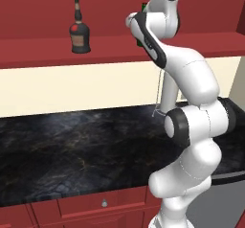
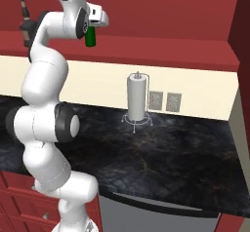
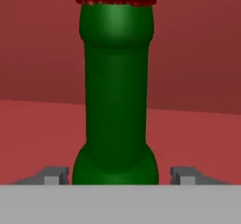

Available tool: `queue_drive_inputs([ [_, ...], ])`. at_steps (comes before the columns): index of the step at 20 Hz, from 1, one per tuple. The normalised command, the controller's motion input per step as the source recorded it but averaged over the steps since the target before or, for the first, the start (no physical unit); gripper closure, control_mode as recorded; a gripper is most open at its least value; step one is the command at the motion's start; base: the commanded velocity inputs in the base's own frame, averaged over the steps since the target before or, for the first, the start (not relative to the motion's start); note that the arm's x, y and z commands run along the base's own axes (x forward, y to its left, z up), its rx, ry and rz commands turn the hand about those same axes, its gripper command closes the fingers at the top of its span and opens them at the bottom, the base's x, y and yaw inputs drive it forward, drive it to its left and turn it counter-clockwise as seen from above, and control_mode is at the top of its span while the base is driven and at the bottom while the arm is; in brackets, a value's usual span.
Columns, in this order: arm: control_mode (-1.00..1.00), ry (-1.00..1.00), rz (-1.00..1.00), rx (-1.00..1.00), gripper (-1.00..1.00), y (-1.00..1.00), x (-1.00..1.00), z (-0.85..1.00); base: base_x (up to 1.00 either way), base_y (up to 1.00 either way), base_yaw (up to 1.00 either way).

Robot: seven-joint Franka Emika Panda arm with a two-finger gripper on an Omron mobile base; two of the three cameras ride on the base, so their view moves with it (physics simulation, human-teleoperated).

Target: Sort all alcoholic drinks to one cabinet, and non-alcoholic drinks to the other.

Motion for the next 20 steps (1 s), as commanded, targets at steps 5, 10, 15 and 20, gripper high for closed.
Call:
queue_drive_inputs([
  [5,-1.00,0.00,0.00,0.00,-1.00,-0.04,-0.09,0.00,0.00,0.00,0.00],
  [10,-1.00,-0.15,0.00,0.00,-1.00,-0.06,-0.56,0.00,0.00,0.00,0.00],
  [15,-1.00,-0.19,0.00,0.00,-1.00,-0.13,-0.92,0.00,0.00,0.00,0.00],
  [20,-1.00,-0.05,0.00,0.00,-1.00,-0.22,-1.00,0.00,0.00,0.00,0.00],
])
